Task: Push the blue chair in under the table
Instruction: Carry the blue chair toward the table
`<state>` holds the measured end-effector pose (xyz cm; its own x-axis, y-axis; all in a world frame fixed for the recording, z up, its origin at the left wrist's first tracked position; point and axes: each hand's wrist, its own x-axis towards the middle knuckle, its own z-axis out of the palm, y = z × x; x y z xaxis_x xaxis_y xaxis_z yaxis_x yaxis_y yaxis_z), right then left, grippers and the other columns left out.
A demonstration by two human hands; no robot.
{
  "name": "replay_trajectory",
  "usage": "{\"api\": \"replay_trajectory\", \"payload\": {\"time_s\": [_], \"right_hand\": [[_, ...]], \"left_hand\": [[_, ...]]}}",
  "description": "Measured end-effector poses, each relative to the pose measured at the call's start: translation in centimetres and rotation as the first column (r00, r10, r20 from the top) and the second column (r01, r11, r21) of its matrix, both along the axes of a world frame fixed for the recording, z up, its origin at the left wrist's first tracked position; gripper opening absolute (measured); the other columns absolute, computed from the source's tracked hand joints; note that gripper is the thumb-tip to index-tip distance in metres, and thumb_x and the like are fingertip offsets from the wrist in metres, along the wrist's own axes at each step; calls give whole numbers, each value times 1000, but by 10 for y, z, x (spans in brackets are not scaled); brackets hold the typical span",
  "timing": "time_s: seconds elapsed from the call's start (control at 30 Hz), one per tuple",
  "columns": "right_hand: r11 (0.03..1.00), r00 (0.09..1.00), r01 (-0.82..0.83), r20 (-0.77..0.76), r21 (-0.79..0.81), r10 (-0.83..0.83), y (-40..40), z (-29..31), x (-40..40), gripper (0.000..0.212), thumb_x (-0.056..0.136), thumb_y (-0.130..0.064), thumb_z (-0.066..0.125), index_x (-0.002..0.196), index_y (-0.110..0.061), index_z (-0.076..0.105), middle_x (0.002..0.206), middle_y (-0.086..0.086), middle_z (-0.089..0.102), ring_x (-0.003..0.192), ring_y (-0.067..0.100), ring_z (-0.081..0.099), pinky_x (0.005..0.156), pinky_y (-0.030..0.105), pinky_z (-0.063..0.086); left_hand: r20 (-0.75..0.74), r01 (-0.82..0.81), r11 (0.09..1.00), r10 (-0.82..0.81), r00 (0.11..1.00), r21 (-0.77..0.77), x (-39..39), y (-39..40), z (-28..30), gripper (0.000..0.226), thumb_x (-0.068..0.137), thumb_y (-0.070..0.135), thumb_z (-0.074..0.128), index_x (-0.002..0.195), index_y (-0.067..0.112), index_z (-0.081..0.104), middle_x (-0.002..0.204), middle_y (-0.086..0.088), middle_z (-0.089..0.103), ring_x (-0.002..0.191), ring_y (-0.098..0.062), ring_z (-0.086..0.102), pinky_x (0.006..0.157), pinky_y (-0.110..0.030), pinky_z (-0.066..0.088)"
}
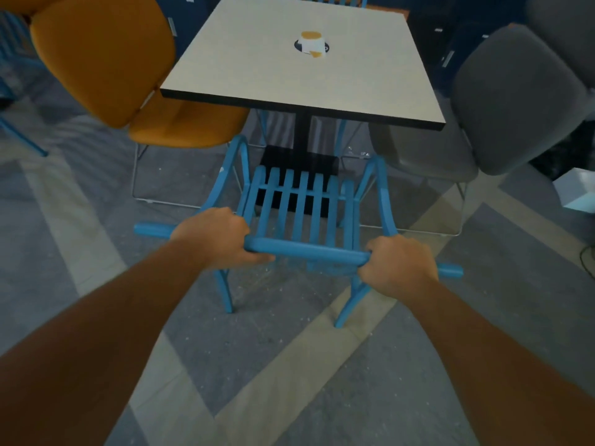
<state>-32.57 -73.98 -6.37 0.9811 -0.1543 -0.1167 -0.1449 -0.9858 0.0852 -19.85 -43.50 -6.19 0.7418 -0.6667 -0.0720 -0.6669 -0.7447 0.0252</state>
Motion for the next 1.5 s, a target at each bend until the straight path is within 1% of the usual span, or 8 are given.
{"api": "replay_trajectory", "payload": {"time_s": [0.23, 0.53, 0.7, 0.9, 1.13, 1.37, 1.43, 1.5], "right_hand": [[1000, 1000, 23, -14, 8, -23, -1, 3, 8, 17, 63, -43, 49, 65, -26, 53, 59, -7, 52, 51, 15, 44, 49, 30, 32], [999, 999, 34, 31, -14, -34, -7, 5, 41, 23, 64, -45, 52, 75, -28, 63, 59, -7, 54, 51, 14, 47, 50, 29, 33], [998, 999, 20, 42, -61, -17, -12, 3, 45, 25, 63, -47, 50, 74, -28, 62, 58, -8, 52, 50, 12, 43, 46, 26, 23], [998, 999, 46, 20, -44, -45, -10, 8, 44, 27, 65, -47, 49, 79, -29, 63, 61, -8, 53, 53, 14, 46, 53, 31, 34], [998, 999, 19, 35, -56, -17, -12, 6, 45, 25, 65, -48, 50, 76, -29, 63, 59, -8, 51, 51, 13, 45, 51, 30, 32], [999, 998, 13, 65, -31, -11, -16, 6, 45, 24, 63, -46, 50, 70, -27, 62, 56, -7, 51, 49, 13, 43, 50, 29, 30], [1000, 997, 0, 76, 3, 0, -15, 8, 44, 27, 61, -50, 49, 67, -27, 60, 54, -8, 51, 49, 12, 45, 49, 28, 30], [998, 995, -28, 96, 55, 23, -16, 9, 41, 35, 62, -61, 46, 65, -29, 57, 52, -9, 52, 49, 9, 48, 47, 26, 32]], "left_hand": [[-5, 53, 999, -53, 999, 0, 7, -1, 4, 94, 58, 105, 11, 54, 24, 57, 48, 4, 53, 45, -9, 52, 42, -26, 36], [1, 87, 994, -87, 996, -62, 43, -8, 4, 74, 71, 96, 34, 52, 27, 54, 45, 6, 50, 42, -8, 51, 42, -26, 33], [46, 118, 989, -114, 992, -94, 47, -10, 1, 69, 74, 92, 37, 49, 29, 50, 41, 7, 46, 37, -6, 47, 40, -24, 30], [50, 110, 991, -107, 993, -72, 47, -9, 2, 68, 74, 91, 35, 53, 29, 53, 45, 6, 49, 41, -8, 49, 41, -27, 31], [51, 97, 993, -94, 994, -68, 46, -10, 2, 68, 74, 90, 34, 57, 29, 59, 47, 6, 51, 43, -7, 50, 42, -25, 32], [64, 93, 991, -87, 994, -94, 43, -13, 2, 68, 73, 91, 34, 56, 29, 56, 48, 7, 51, 43, -6, 50, 42, -25, 32], [91, 114, 988, -105, 990, -101, 41, -13, 3, 70, 73, 93, 31, 55, 30, 53, 46, 8, 49, 42, -4, 48, 41, -24, 30], [115, 143, 980, -128, 985, -136, 40, -12, 3, 74, 75, 96, 24, 55, 30, 51, 45, 10, 46, 41, -3, 45, 42, -22, 26]]}}
